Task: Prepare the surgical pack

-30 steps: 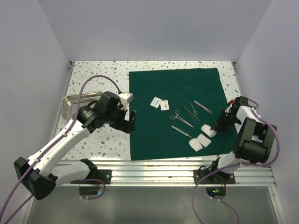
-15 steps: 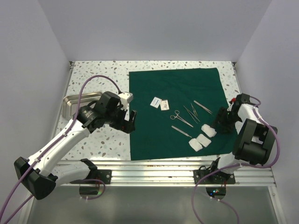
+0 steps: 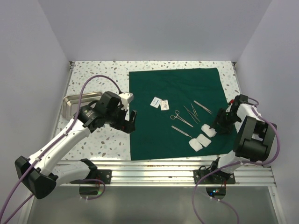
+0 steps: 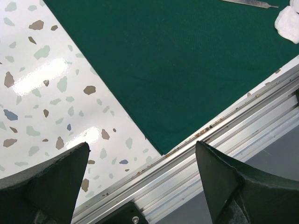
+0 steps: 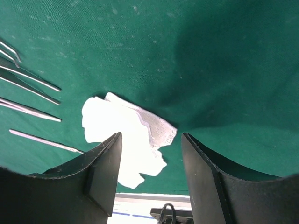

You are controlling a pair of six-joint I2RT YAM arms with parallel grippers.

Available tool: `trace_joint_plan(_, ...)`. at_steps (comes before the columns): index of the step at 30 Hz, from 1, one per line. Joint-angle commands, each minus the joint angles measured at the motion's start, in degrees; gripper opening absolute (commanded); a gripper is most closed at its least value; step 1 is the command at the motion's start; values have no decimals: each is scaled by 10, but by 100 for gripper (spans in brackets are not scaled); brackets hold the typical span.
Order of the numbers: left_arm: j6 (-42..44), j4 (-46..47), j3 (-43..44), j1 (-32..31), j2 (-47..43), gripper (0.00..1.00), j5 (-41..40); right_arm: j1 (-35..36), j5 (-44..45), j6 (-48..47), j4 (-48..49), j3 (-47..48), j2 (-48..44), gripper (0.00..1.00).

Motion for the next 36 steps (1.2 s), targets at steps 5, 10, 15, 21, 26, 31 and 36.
trace_joint_plan(5, 12, 6, 15, 3, 8, 100, 5, 6, -3, 3, 16, -10, 13, 57)
trace_joint_plan(10, 12, 9, 15, 4, 10, 99, 5, 7, -7, 5, 20, -9, 20, 57)
trace_joint_plan(15, 13, 10, 14, 4, 11, 99, 6, 14, -6, 9, 23, -9, 30, 57)
trace_joint_plan(21, 13, 10, 12, 3, 13, 100, 6, 19, -2, 18, 31, -7, 38, 53)
trace_joint_plan(26, 14, 12, 12, 3, 14, 99, 6, 21, 4, 23, 27, 0, 31, 45)
trace_joint_plan(31, 14, 12, 14, 4, 12, 99, 5, 21, 8, 24, 18, 6, 24, 40)
trace_joint_plan(36, 14, 10, 13, 4, 9, 100, 4, 21, 11, 21, 6, 13, 18, 39)
